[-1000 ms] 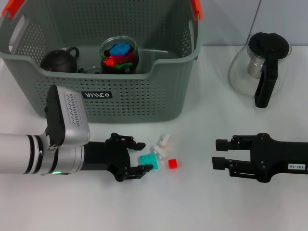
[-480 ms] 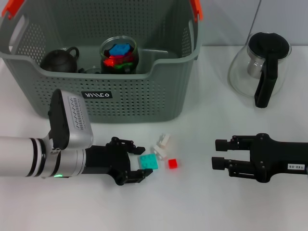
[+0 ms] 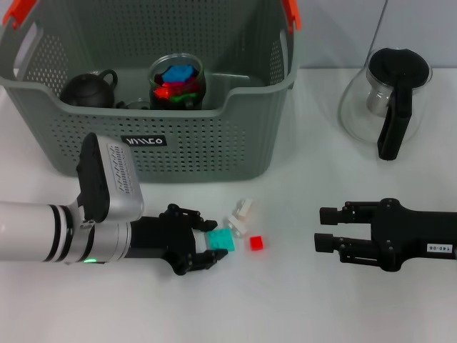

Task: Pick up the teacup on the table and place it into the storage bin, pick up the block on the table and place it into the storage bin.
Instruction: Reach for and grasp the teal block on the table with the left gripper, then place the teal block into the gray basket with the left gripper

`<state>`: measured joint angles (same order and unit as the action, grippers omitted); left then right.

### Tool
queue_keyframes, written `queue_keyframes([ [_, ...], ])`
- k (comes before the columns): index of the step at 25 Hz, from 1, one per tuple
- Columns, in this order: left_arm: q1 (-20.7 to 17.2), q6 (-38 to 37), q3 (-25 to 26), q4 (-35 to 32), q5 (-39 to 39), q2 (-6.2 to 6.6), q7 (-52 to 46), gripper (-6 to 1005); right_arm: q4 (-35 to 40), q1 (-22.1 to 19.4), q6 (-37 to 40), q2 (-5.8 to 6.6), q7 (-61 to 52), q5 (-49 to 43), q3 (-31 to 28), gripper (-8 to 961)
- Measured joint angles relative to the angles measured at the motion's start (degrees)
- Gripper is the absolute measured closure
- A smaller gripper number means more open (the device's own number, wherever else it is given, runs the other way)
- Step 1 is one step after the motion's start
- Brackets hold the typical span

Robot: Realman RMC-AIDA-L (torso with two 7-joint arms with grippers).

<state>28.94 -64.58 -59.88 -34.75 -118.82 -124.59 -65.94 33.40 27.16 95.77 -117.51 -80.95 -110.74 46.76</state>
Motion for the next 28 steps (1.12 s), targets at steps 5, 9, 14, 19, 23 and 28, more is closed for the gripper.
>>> queue_keyframes([
  [5, 0.30, 0.88, -0.04, -0.57, -0.50, 0.00, -2.53, 565, 0.00, 0.02, 0.01, 0.01, -0.01, 0.00, 0.00, 376],
  [9, -0.03, -0.09, 0.39, -1.63, -0.43, 0.11, -3.03, 575, 0.00, 0.26, 0.07, 0.01, -0.21, 0.00, 0.00, 376],
  [14, -2.76, -16.79, 8.23, -10.40, -0.33, 1.31, -6.84, 587, 0.04, 0.39, 0.25, 0.15, -0.47, 0.16, 0.00, 376],
  [19, -1.68, -37.68, 21.63, -14.34, 0.94, 4.57, -10.64, 590, 0.16, 0.73, 0.22, 0.13, -0.50, 0.27, 0.00, 375],
  [23, 1.49, -48.49, 33.20, -14.37, 7.75, 6.94, -15.45, 585, 0.32, 0.93, 0.07, -0.12, -0.56, 0.18, 0.00, 375],
  [28, 4.53, -45.37, 35.50, -18.50, 15.81, 8.11, -25.22, 569, 0.37, 1.12, 0.02, -0.17, -0.59, 0.16, 0.00, 375],
])
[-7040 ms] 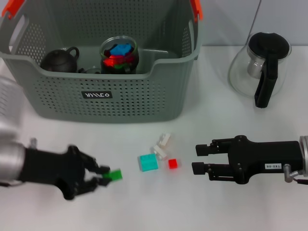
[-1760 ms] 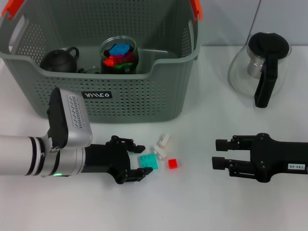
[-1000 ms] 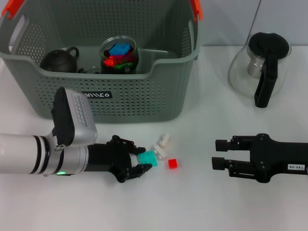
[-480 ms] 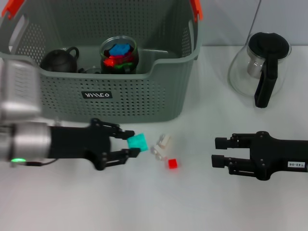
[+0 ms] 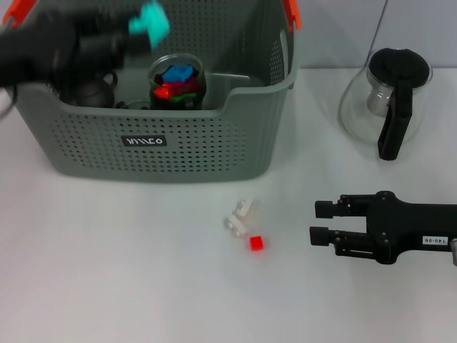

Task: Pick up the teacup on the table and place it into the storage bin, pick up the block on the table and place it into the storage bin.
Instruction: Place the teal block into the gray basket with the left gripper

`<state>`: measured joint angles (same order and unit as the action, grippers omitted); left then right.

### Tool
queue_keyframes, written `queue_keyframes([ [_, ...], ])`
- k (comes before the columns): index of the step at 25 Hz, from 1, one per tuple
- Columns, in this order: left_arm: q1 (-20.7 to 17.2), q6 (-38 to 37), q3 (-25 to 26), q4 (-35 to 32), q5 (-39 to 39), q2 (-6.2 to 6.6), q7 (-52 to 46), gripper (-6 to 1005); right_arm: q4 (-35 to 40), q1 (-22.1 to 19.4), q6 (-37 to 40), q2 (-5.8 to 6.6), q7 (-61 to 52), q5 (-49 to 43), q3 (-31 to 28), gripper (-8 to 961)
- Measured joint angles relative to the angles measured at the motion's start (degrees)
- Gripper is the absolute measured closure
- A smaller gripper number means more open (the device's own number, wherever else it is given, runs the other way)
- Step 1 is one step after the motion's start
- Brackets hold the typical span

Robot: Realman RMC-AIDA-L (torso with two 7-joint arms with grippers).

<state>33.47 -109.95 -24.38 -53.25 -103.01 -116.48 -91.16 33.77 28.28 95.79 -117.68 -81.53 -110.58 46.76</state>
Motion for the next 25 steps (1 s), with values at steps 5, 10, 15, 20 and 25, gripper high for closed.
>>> queue_keyframes([
  [5, 3.63, 13.63, -6.17, -6.93, -4.64, 1.10, -9.85, 553, -0.02, -0.01, -0.20, -0.11, -0.02, -0.06, 0.00, 375],
  [10, 7.21, 28.47, -18.34, -10.25, -18.48, 1.58, -20.52, 537, 0.08, 0.07, -0.62, -0.22, -0.03, -0.08, 0.00, 375],
  [15, 10.39, 36.32, -26.23, -10.30, -31.43, -0.15, -27.42, 521, -0.21, 0.26, -1.50, -0.28, -0.02, -0.15, 0.00, 375],
  [20, 12.08, 39.90, -29.06, -10.09, -38.30, -1.89, -29.68, 505, -0.19, 0.29, -1.61, -0.27, 0.02, -0.16, 0.00, 375],
  [25, 13.07, 41.67, -30.17, -8.77, -41.70, -2.09, -31.11, 489, -0.17, 0.45, -1.61, -0.27, 0.10, -0.17, 0.00, 375],
])
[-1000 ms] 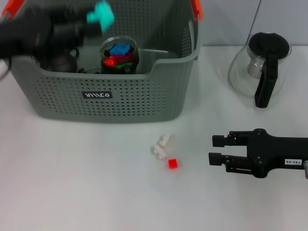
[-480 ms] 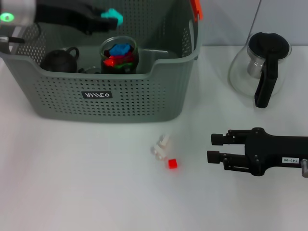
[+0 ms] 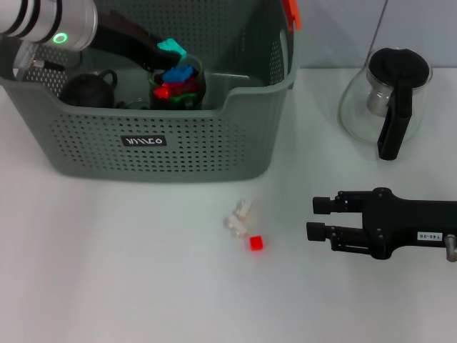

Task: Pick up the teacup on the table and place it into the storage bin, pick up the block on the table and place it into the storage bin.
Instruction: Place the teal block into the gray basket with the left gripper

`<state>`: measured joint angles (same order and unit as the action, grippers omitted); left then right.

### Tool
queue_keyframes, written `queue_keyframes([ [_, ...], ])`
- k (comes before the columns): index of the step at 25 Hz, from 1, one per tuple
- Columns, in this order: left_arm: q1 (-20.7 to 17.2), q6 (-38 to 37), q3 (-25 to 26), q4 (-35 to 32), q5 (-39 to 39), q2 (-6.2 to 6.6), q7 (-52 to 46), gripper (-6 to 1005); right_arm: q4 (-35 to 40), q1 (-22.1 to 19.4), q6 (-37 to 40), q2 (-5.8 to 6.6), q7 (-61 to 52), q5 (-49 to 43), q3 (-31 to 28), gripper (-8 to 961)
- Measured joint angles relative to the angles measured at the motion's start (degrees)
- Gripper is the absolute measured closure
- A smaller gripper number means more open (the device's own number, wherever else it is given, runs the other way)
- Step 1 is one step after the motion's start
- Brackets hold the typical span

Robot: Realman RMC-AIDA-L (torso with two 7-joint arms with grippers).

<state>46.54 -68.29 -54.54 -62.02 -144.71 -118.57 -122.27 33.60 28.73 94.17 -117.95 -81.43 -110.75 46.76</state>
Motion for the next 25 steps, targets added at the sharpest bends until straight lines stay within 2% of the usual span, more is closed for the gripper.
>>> queue_keyframes([
  [12, -0.10, -0.59, -2.67, 0.53, -0.24, -0.14, -0.20, 451, 0.01, 0.01, 0.03, 0.00, -0.09, 0.00, 0.00, 375],
  [19, -0.46, -0.38, -1.99, -0.56, 0.38, -0.64, -1.10, 428, 0.00, 0.06, 0.05, 0.08, -0.12, 0.01, 0.00, 375],
  [25, -1.63, -1.36, -0.42, -4.11, 0.99, -0.95, -2.04, 409, 0.00, 0.18, 0.05, 0.09, -0.13, 0.00, 0.00, 375],
])
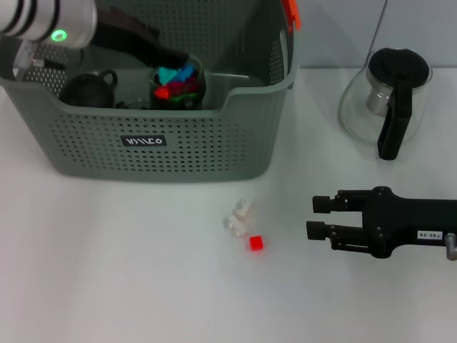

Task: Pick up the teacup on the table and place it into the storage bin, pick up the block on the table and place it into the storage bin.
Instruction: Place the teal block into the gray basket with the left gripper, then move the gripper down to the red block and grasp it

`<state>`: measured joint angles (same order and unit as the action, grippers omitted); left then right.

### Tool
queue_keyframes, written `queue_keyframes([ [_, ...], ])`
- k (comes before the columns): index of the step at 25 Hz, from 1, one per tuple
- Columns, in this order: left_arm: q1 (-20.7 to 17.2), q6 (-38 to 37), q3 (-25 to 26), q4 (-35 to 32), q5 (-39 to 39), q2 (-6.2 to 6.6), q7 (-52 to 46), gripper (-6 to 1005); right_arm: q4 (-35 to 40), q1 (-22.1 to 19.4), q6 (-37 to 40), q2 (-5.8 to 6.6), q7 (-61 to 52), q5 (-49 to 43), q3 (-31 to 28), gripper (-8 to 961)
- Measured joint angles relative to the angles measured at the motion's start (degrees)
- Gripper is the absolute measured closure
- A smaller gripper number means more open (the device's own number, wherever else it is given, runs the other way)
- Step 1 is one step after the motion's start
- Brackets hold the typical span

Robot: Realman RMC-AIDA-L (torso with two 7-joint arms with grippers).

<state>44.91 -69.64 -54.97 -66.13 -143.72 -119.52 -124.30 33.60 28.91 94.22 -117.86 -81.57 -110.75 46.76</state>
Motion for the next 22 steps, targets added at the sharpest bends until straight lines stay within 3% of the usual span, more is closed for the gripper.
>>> queue_keyframes([
  [6, -4.31, -0.99, 4.51, -5.55, 10.91, -0.81, 3.61, 328, -0.10, 0.21, -0.01, 0.00, 0.00, 0.04, 0.00, 375],
  [7, -8.03, -2.66, 6.99, -6.77, 23.23, -0.68, 7.70, 310, -0.11, 0.23, -0.01, 0.00, 0.00, 0.04, 0.00, 375],
  [10, -11.47, -6.71, 9.22, -5.73, 34.84, -0.31, 12.39, 293, -0.17, 0.28, -0.01, 0.00, 0.00, 0.07, 0.00, 375],
  [13, -15.29, -17.15, 13.25, -1.03, 46.00, -0.22, 22.95, 296, -0.20, 0.28, -0.01, -0.06, -0.09, 0.06, 0.00, 376],
  [16, -17.99, -27.00, 16.59, 3.87, 47.41, -0.12, 31.57, 299, -0.21, 0.27, -0.01, -0.09, -0.53, 0.04, 0.00, 376],
  [19, -20.02, -35.49, 20.19, 7.17, 41.56, -0.03, 37.41, 300, -0.20, 0.32, -0.01, -0.11, -1.01, 0.03, 0.07, 375],
  [22, -22.21, -40.02, 21.68, 7.42, 35.42, -0.72, 40.78, 301, -0.09, 0.46, -0.01, -0.18, -1.05, -0.08, 0.47, 375],
])
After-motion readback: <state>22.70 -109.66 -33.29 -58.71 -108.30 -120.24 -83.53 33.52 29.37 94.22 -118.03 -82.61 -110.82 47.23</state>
